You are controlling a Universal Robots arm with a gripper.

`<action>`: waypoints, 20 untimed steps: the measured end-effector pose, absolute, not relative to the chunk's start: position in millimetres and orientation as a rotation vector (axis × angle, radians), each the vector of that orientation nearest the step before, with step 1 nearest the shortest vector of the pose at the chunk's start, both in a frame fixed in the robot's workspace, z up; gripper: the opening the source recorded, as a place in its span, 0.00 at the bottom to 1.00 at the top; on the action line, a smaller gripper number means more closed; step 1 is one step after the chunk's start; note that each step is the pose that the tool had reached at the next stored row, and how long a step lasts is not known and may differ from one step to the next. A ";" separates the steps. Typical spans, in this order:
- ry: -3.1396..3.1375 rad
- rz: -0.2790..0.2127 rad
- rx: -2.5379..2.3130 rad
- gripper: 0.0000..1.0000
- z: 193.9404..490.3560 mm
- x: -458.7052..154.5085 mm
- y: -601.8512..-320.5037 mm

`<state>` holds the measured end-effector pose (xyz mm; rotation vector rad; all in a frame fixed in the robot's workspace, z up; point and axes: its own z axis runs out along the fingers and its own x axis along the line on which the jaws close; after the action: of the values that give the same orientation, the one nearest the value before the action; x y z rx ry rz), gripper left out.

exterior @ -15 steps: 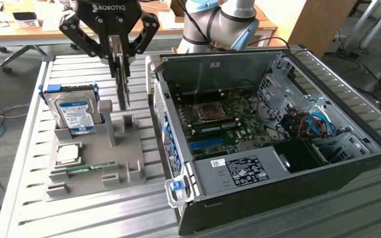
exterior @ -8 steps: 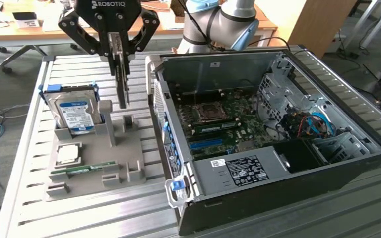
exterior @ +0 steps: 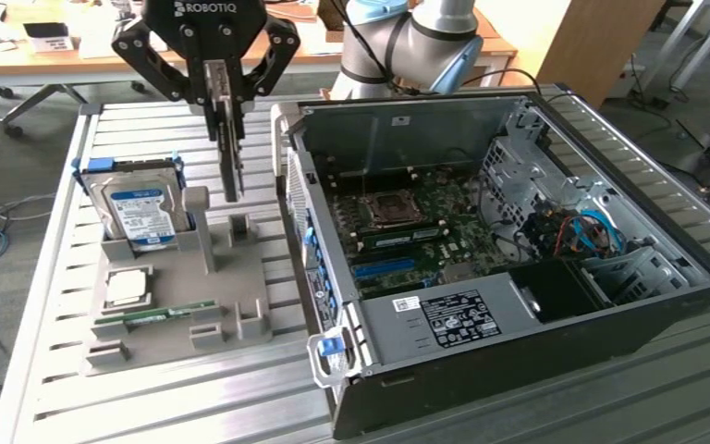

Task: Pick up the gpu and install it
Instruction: 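Pick up the gpu and move the gpu toward the slot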

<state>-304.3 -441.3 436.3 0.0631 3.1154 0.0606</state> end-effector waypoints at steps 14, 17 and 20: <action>3.115 0.061 0.063 0.27 436.2 -290.2 -441.3; 3.115 0.061 0.063 0.27 436.2 -286.0 -441.3; 3.115 0.061 0.063 0.27 436.2 -282.2 -441.3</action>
<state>-282.2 -441.3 436.2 0.0633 3.1153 0.0611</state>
